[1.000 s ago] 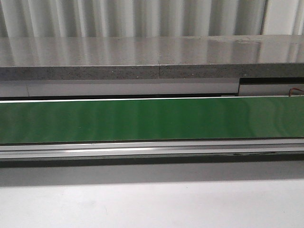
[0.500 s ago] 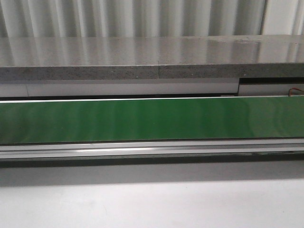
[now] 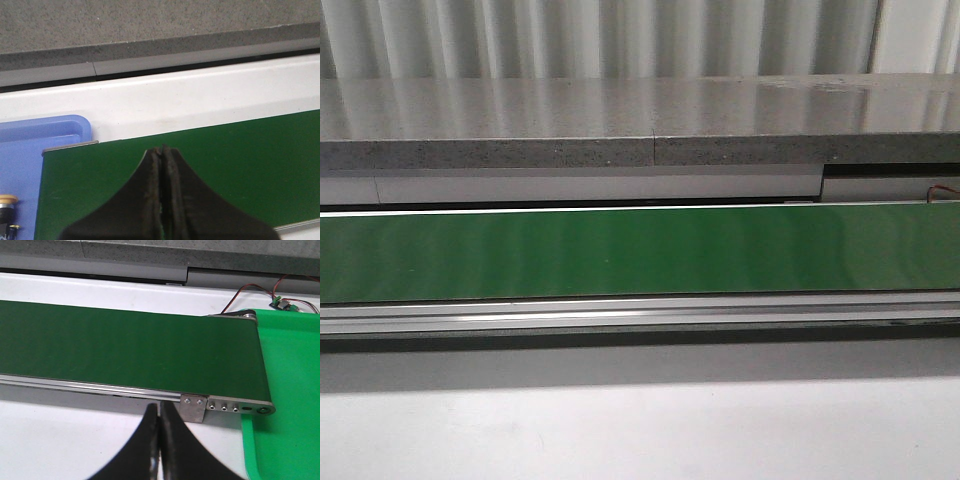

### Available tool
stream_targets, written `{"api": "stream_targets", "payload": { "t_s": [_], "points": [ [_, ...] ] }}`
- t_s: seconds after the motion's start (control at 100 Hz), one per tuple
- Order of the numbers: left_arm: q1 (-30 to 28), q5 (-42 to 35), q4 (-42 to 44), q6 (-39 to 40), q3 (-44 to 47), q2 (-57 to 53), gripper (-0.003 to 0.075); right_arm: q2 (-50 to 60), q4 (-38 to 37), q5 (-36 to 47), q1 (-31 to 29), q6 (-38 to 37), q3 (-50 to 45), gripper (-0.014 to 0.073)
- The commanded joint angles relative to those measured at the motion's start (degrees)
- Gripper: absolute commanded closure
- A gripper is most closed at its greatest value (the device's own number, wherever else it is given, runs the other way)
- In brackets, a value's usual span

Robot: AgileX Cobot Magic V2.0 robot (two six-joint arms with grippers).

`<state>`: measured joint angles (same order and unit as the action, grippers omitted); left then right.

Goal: Move button from right to left
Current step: 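Open the left gripper and raise it away from the button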

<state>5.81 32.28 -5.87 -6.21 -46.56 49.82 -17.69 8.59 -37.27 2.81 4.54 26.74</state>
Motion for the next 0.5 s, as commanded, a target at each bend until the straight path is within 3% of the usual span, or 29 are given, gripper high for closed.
{"api": "stream_targets", "payload": {
  "t_s": [0.0,0.29,0.49],
  "points": [
    [0.49,-6.6,-0.96,0.38,1.95,-5.01,0.0741,-0.33,0.17,4.52,0.02,0.41,1.28,0.066],
    [0.49,-12.64,-0.96,0.38,12.31,-19.63,0.0741,-0.33,0.17,4.52,0.02,0.41,1.28,0.066],
    [0.49,-12.63,-0.96,0.38,17.19,-26.14,0.0741,-0.33,0.17,4.52,0.02,0.41,1.28,0.066]
  ]
}}
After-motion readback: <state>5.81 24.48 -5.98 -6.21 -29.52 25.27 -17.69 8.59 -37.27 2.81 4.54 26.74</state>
